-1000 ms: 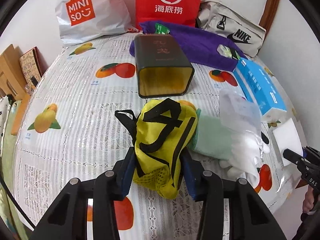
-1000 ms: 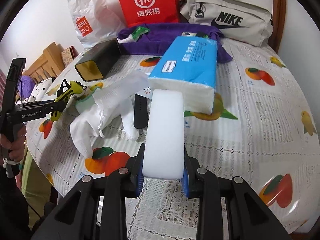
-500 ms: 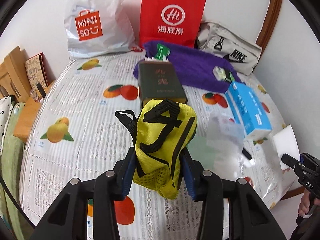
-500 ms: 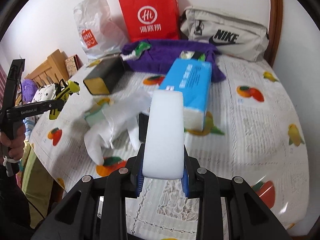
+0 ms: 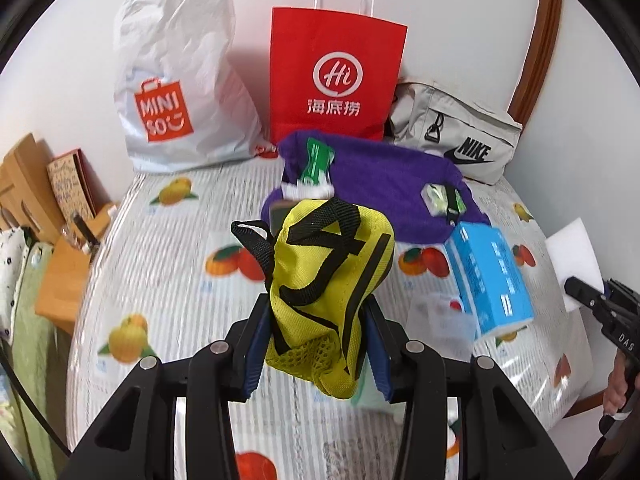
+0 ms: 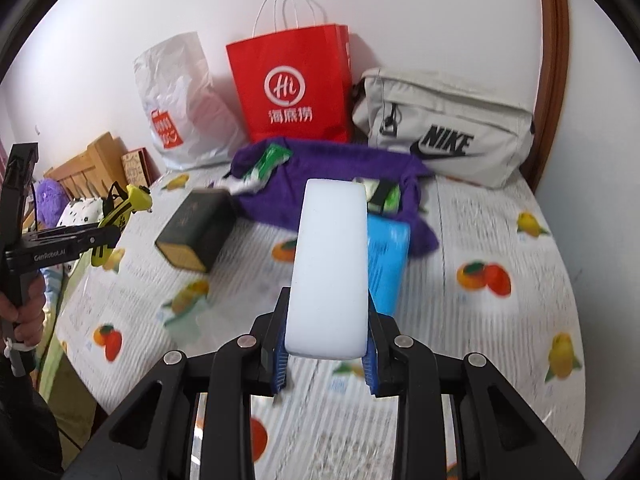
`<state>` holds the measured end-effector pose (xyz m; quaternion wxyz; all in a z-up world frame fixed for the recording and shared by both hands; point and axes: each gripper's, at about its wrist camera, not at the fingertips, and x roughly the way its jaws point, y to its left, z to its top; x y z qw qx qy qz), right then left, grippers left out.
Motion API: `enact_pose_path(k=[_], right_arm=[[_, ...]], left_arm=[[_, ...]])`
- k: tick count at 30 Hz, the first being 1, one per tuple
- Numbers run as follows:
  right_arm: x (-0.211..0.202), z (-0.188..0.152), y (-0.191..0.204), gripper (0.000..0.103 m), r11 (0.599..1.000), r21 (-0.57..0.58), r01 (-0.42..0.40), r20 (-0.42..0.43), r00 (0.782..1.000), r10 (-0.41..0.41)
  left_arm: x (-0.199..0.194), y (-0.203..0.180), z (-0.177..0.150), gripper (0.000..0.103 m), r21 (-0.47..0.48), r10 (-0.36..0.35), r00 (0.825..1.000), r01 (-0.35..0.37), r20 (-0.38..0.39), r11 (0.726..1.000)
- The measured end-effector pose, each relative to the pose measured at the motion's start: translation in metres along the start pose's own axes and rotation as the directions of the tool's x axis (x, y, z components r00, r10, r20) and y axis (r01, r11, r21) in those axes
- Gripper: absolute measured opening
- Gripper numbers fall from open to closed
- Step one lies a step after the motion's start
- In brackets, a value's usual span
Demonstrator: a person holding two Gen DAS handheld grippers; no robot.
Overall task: Organize soft objects
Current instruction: 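Lift and carry the yellow bag and white sponge block to the towel with both grippers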
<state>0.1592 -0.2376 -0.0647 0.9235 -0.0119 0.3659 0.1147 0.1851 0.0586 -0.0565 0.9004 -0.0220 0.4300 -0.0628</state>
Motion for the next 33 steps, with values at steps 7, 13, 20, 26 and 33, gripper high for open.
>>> enact_pose_path(k=[7, 13, 20, 26, 33], right_arm=[[0.019, 0.039, -0.002, 0.030, 1.000, -0.015, 0.005, 0.015, 1.000, -0.004], [0.042, 0.070, -0.005, 0.030, 1.000, -0.016, 0.014, 0.021, 1.000, -0.013], [0.082, 0.101, -0.005, 0.030, 1.000, -0.019, 0.014, 0.009, 1.000, -0.014], [0.126, 0.120, -0.012, 0.030, 1.000, -0.023, 0.004, -0.024, 1.000, -0.005], [0.173, 0.135, -0.038, 0.030, 0.999, -0.028, 0.036, -0.063, 0.997, -0.038]], left_arm=[[0.021, 0.005, 0.036, 0.042, -0.013, -0.003, 1.000, 0.003, -0.003, 1.000], [0.042, 0.009, 0.068, 0.042, 0.001, 0.008, 1.000, -0.008, -0.007, 1.000], [0.076, 0.012, 0.101, 0.043, 0.015, 0.001, 1.000, -0.001, -0.028, 1.000], [0.110, 0.012, 0.120, 0.043, 0.018, -0.003, 0.998, 0.004, -0.064, 1.000], [0.147, 0.006, 0.140, 0.044, 0.025, -0.014, 0.996, 0.016, -0.093, 1.000]])
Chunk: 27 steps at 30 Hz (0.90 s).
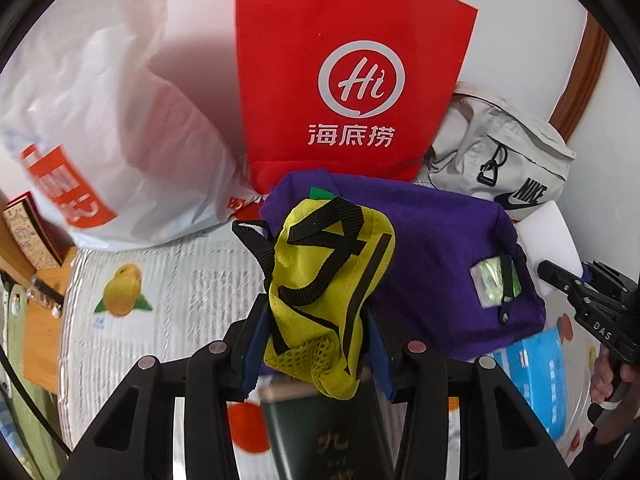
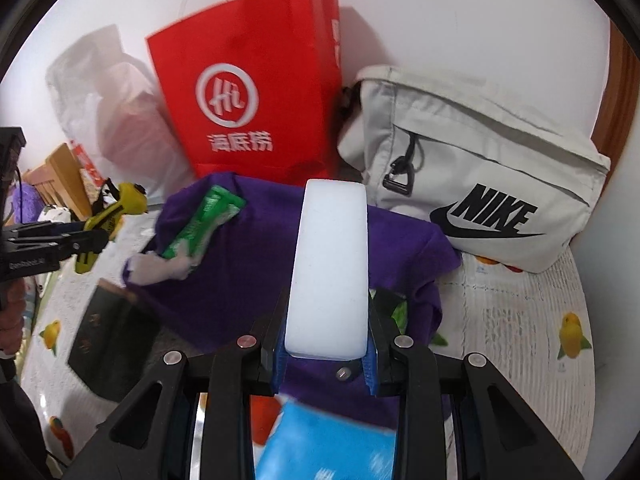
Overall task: Organize soft objects
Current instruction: 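Lift and carry the yellow bag and white sponge block to the towel with both grippers, then open the left gripper on the towel while the right gripper releases the sponge block there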
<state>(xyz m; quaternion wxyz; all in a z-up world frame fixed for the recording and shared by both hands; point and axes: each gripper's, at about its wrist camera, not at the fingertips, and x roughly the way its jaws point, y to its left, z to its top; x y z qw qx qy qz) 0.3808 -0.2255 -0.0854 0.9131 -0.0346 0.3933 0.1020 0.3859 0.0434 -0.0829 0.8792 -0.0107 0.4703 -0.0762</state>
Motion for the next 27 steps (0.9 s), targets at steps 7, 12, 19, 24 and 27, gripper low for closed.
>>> enact_pose_path(k=[7, 12, 19, 24, 27], right_arm=[[0.038, 0.003, -0.026, 0.030, 0.999, 0.014, 0.038, -0.056, 0.998, -0.037], [0.056, 0.001, -0.034, 0.030, 0.999, 0.010, 0.046, -0.102, 0.994, -0.044], [0.070, -0.002, -0.036, 0.030, 0.999, 0.019, 0.034, -0.141, 0.989, -0.031], [0.072, -0.003, -0.040, 0.031, 0.999, 0.049, 0.021, -0.147, 0.989, -0.014], [0.072, -0.005, -0.039, 0.037, 0.999, 0.043, 0.013, -0.154, 0.988, -0.007]], left_arm=[[0.039, -0.010, 0.014, 0.044, 0.014, -0.006, 0.998, 0.007, -0.057, 1.000], [0.060, -0.019, 0.022, 0.045, 0.030, -0.021, 0.995, 0.024, -0.093, 0.999], [0.085, -0.026, 0.029, 0.050, 0.044, -0.014, 0.991, 0.020, -0.136, 0.999], [0.095, -0.029, 0.033, 0.057, 0.054, 0.006, 0.990, 0.002, -0.141, 0.999], [0.099, -0.029, 0.035, 0.061, 0.050, -0.011, 0.989, 0.018, -0.144, 0.999]])
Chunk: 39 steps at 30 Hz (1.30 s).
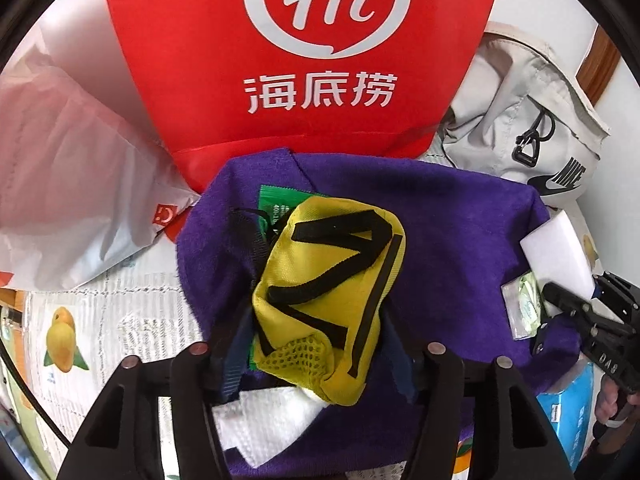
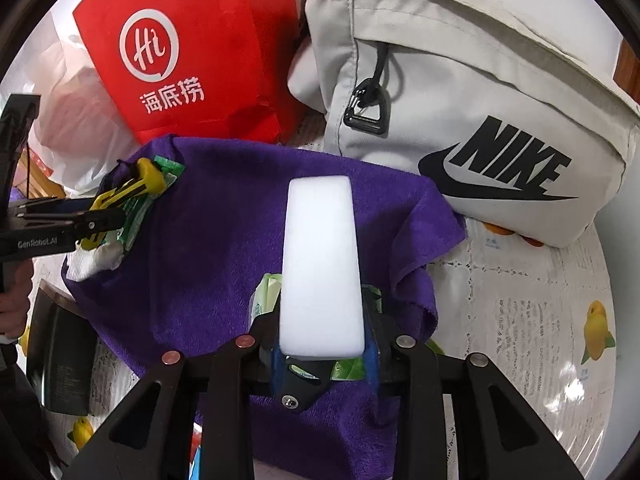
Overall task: Organize soft objects
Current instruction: 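Open the left gripper on the towel while the right gripper releases the sponge block there, then return the left gripper to the pile and grasp the white glove with green cloth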
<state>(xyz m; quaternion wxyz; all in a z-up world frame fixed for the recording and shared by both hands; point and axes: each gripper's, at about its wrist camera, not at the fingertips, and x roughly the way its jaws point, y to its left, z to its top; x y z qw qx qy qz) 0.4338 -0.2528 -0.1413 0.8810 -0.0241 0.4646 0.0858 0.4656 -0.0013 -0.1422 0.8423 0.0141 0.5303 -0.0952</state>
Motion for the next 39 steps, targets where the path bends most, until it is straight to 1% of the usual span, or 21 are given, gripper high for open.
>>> enact_pose_path(k=[1, 3, 5, 6, 10, 12, 14, 22, 27, 31, 34, 36, 39], right_arm=[[-0.001, -0.001, 0.002, 0.043, 1.000, -0.010, 0.003, 0.001, 1.000, -0.003], [-0.002, -0.001, 0.005, 0.050, 1.000, -0.025, 0.008, 0.011, 1.000, -0.008], [-0.006, -0.002, 0.010, 0.059, 0.999, -0.038, 0.010, 0.021, 1.000, -0.010], [-0.007, -0.002, 0.011, 0.060, 0.999, -0.043, 0.013, 0.024, 1.000, -0.012], [-0.015, -0.001, 0.013, 0.061, 0.999, -0.044, 0.017, 0.042, 0.999, -0.015], [-0.017, 0.000, 0.012, 0.062, 0.999, -0.039, 0.017, 0.045, 0.999, -0.015], [-0.023, -0.001, 0.011, 0.062, 0.999, -0.038, 0.018, 0.051, 0.999, -0.016], [-0.042, -0.009, 0.014, 0.062, 0.999, -0.032, 0.025, 0.065, 0.998, -0.023], [-0.058, -0.017, 0.017, 0.062, 1.000, -0.011, 0.026, 0.082, 0.996, -0.025], [-0.077, -0.027, 0.022, 0.062, 1.000, 0.006, 0.017, 0.098, 0.995, -0.018], [-0.093, -0.039, 0.027, 0.062, 1.000, 0.007, 0.012, 0.111, 0.994, -0.013], [-0.105, -0.049, 0.032, 0.062, 1.000, 0.008, 0.000, 0.119, 0.993, -0.001], [-0.119, -0.064, 0.040, 0.062, 1.000, 0.006, -0.027, 0.115, 0.993, 0.026]], left_arm=[[0.001, 0.000, 0.001, 0.062, -0.002, -0.002, 1.000, 0.002, 0.001, 1.000], [0.002, 0.001, 0.002, 0.068, -0.010, -0.004, 1.000, 0.004, -0.002, 1.000], [0.001, 0.001, 0.002, 0.069, -0.015, -0.003, 1.000, 0.003, -0.005, 1.000], [-0.001, 0.001, 0.002, 0.070, -0.014, -0.004, 1.000, 0.004, -0.004, 1.000], [-0.015, -0.001, -0.001, 0.072, 0.007, 0.024, 1.000, -0.024, 0.018, 1.000], [-0.024, 0.000, -0.003, 0.073, 0.012, 0.026, 0.999, -0.026, 0.028, 1.000], [-0.026, -0.004, -0.003, 0.075, 0.011, 0.029, 0.999, -0.029, 0.034, 1.000], [-0.048, 0.002, -0.016, 0.075, 0.002, 0.034, 0.999, -0.034, 0.035, 0.999], [-0.067, -0.004, -0.028, 0.075, 0.007, 0.030, 0.997, -0.030, 0.064, 1.000], [-0.090, -0.008, -0.043, 0.075, 0.025, 0.015, 0.994, -0.018, 0.107, 1.000], [-0.110, -0.014, -0.058, 0.075, 0.051, 0.023, 0.990, -0.030, 0.136, 0.998], [-0.123, -0.018, -0.069, 0.075, 0.061, 0.022, 0.989, -0.031, 0.144, 0.998], [-0.139, -0.020, -0.086, 0.075, 0.053, 0.023, 0.988, -0.032, 0.150, 0.998]])
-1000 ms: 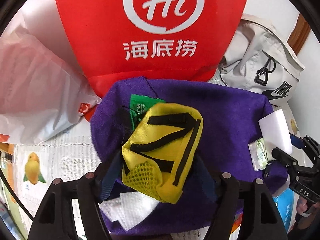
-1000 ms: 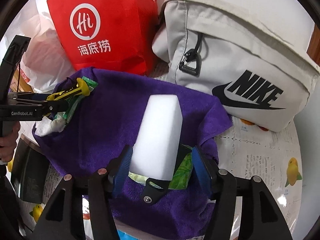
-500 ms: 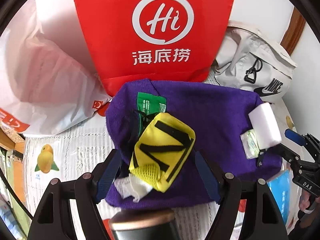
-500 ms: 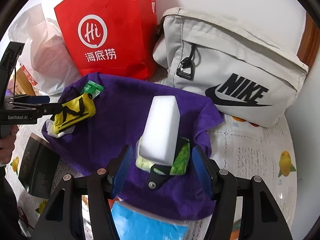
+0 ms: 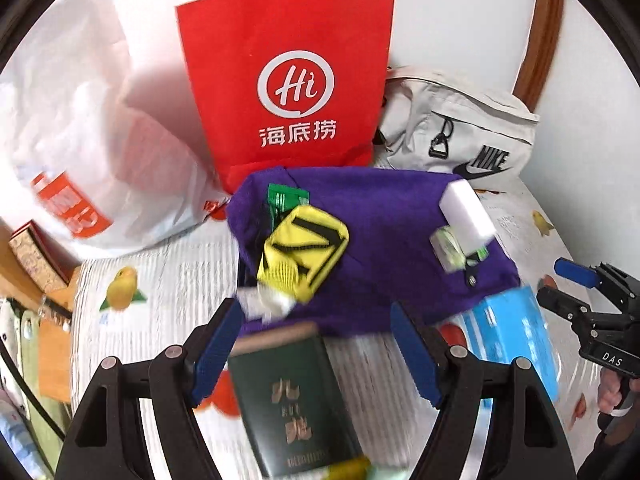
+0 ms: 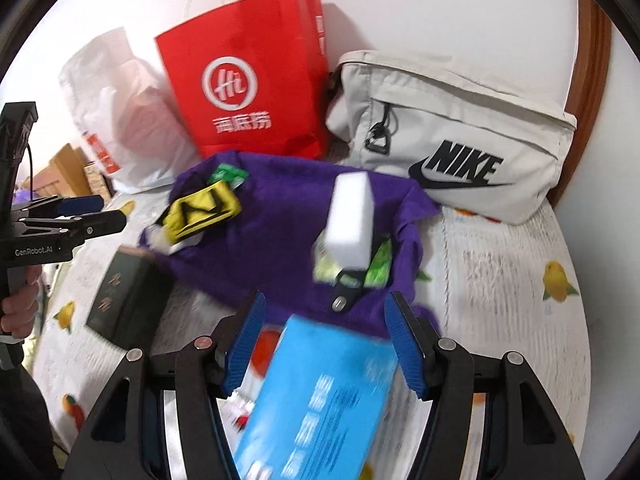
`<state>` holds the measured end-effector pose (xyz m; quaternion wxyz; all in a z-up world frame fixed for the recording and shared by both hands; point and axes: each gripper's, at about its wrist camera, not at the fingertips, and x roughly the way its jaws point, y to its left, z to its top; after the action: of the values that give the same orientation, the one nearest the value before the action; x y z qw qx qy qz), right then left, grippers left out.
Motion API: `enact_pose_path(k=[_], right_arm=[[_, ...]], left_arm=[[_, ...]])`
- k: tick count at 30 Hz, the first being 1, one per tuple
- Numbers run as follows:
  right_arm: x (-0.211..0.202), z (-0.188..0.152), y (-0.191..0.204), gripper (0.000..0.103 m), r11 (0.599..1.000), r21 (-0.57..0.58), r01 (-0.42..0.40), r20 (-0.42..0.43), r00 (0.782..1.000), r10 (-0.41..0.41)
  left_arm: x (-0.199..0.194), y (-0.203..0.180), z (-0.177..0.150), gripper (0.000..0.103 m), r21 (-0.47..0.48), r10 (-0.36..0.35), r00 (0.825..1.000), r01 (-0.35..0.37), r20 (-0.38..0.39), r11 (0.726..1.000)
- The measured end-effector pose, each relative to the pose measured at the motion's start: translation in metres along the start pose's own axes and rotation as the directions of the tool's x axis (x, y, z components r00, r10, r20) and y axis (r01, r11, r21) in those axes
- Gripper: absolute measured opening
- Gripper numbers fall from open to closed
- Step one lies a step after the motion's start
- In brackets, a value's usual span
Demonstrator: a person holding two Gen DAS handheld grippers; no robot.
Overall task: Organize soft objects
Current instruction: 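Return the left gripper to the pile and grasp the white glove with green cloth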
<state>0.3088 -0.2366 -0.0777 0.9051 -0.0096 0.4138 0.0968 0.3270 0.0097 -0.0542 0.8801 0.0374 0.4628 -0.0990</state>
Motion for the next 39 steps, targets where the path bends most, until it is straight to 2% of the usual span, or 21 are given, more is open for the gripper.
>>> enact_pose_path(k=[7, 14, 17, 23, 27, 30, 33, 39], right_arm=[[-0.031, -0.040, 0.019, 0.062, 1.000, 0.003, -0.025, -0.018, 1.000, 0.025], [-0.063, -0.087, 0.034, 0.062, 0.999, -0.010, -0.044, -0.020, 0.999, 0.044], [-0.077, -0.103, 0.036, 0.062, 0.999, 0.003, -0.052, 0.007, 0.999, 0.052], [-0.085, -0.118, 0.022, 0.062, 0.997, 0.037, -0.065, 0.036, 0.997, 0.063], [-0.090, -0.117, 0.015, 0.062, 0.999, 0.034, -0.020, 0.067, 0.998, 0.018], [-0.092, -0.120, 0.012, 0.062, 0.998, 0.057, -0.032, 0.080, 0.996, 0.027], [-0.091, -0.128, 0.015, 0.062, 0.997, 0.070, -0.037, 0.073, 0.997, 0.032], [-0.079, -0.147, 0.014, 0.062, 0.996, 0.082, -0.038, 0.032, 0.999, 0.035]], left_arm=[[-0.030, -0.007, -0.047, 0.075, -0.031, -0.021, 1.000, 0.020, -0.023, 0.999], [-0.044, -0.020, -0.101, 0.075, -0.065, -0.087, 0.994, 0.082, -0.067, 0.994], [-0.051, -0.028, -0.121, 0.075, -0.057, -0.077, 0.993, 0.072, -0.090, 0.996], [-0.082, -0.029, -0.131, 0.075, -0.038, -0.021, 0.995, 0.017, -0.096, 0.999], [-0.099, -0.030, -0.131, 0.077, 0.014, 0.014, 0.997, -0.013, -0.074, 1.000], [-0.093, -0.037, -0.134, 0.077, 0.045, 0.021, 0.998, -0.018, -0.065, 0.999], [-0.075, -0.044, -0.140, 0.077, 0.040, -0.041, 0.995, 0.045, -0.088, 0.998], [-0.033, -0.065, -0.157, 0.077, 0.055, -0.105, 0.983, 0.114, -0.150, 0.992]])
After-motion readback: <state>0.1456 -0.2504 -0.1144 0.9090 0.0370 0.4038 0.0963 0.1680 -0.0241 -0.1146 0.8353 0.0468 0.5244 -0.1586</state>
